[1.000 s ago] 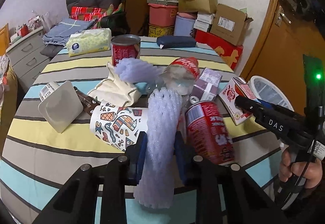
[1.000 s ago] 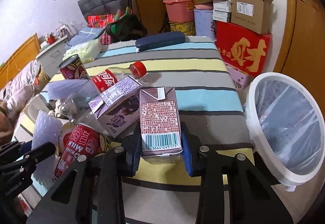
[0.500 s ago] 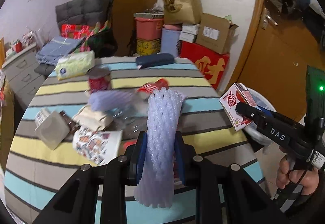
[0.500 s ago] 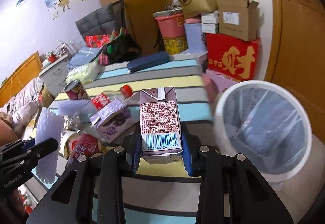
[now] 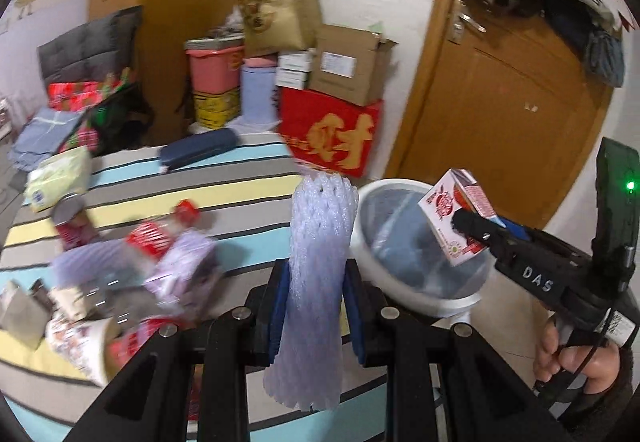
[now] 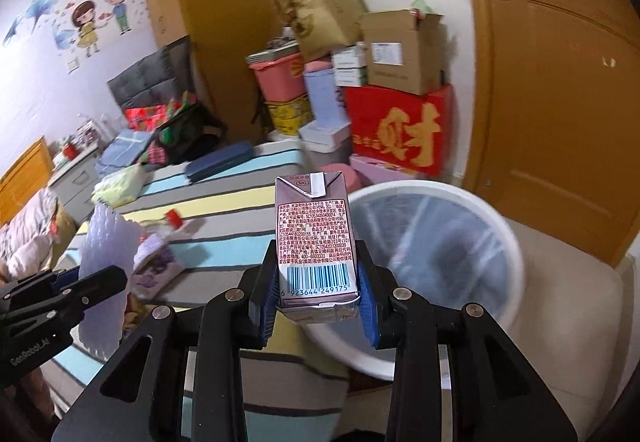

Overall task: Collect trash
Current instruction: 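Carry both items to the white bin and open both tools to drop them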

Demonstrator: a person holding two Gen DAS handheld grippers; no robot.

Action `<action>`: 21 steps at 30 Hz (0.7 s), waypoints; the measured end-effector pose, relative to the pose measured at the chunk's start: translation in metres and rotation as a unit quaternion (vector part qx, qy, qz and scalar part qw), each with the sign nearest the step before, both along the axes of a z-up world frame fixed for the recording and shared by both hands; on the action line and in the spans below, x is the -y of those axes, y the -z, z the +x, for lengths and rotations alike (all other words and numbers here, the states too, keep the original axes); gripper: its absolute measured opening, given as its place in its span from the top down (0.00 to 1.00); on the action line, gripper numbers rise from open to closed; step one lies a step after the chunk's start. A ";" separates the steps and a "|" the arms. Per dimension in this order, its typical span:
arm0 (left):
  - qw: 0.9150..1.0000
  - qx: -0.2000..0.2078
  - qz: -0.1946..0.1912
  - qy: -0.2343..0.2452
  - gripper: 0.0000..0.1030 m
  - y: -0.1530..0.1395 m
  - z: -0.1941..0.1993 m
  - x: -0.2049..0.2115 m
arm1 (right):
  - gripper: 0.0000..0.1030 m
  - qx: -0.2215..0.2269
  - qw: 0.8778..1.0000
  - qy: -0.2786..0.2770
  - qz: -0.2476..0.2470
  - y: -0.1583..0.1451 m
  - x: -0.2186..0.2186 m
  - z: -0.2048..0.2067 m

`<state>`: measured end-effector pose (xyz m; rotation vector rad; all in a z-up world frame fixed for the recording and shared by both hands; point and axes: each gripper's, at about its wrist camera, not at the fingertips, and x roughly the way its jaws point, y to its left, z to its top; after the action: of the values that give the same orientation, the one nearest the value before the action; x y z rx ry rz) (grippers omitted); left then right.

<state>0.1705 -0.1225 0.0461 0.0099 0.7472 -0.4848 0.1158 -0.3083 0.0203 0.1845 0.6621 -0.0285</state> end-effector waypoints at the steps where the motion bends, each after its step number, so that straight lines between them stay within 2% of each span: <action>1: 1.000 -0.001 0.000 0.007 0.73 0.000 0.002 0.010 | 0.66 -0.001 1.000 0.004 -0.001 0.000 0.004 0.000; 5: 1.000 -0.002 0.008 0.030 0.73 0.004 0.007 0.044 | 0.66 -0.007 1.000 0.027 0.001 0.004 0.025 -0.003; 10: 0.998 -0.024 0.008 0.058 0.73 0.017 0.019 0.081 | 0.66 -0.027 0.999 0.040 -0.001 0.018 0.044 0.002; 21: 0.995 -0.050 0.020 0.080 0.73 0.044 0.049 0.135 | 0.66 -0.058 0.997 0.051 -0.008 0.038 0.072 0.013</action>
<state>0.2197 -0.2572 0.0026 0.0837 0.8571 -0.6273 0.1291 -0.3804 -0.0174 0.2021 0.7685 -0.1429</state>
